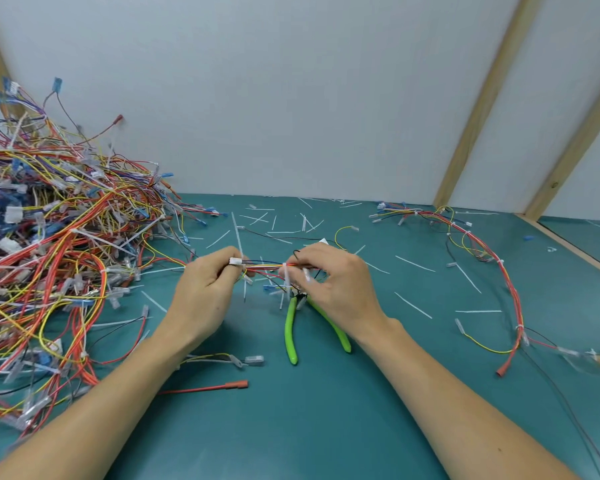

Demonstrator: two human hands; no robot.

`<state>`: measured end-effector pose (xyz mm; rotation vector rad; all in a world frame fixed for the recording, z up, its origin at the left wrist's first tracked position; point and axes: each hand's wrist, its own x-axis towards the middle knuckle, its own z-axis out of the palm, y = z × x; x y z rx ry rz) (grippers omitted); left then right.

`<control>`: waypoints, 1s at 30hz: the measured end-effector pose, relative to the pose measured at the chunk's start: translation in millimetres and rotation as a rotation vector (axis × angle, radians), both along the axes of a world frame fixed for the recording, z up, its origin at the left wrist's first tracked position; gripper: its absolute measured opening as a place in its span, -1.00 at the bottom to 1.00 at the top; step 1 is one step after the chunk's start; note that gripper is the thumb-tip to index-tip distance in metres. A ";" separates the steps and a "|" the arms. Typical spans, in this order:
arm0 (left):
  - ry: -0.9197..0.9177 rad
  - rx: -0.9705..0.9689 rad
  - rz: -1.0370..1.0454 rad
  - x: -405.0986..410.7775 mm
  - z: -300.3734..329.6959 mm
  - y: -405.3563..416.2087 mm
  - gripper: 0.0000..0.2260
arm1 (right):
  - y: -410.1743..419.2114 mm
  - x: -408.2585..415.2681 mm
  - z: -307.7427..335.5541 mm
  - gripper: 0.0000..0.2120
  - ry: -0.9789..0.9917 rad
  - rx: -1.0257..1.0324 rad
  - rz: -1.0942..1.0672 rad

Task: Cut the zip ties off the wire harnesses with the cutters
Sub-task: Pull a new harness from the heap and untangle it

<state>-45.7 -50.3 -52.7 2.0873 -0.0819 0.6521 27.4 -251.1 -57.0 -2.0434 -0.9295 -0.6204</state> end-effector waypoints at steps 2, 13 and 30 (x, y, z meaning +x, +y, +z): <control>0.029 0.055 0.000 1.8 -3.7 -0.9 -0.75 | 1.9 0.8 -0.8 -0.72 0.047 0.037 -0.035; 0.120 -0.150 -0.256 -4.9 4.2 -2.2 -0.70 | 2.2 -0.7 -3.1 -0.73 0.169 0.042 -0.076; 0.142 0.166 0.013 -2.0 -3.2 -12.1 -0.81 | -3.6 2.9 2.4 -0.83 0.059 0.437 -0.197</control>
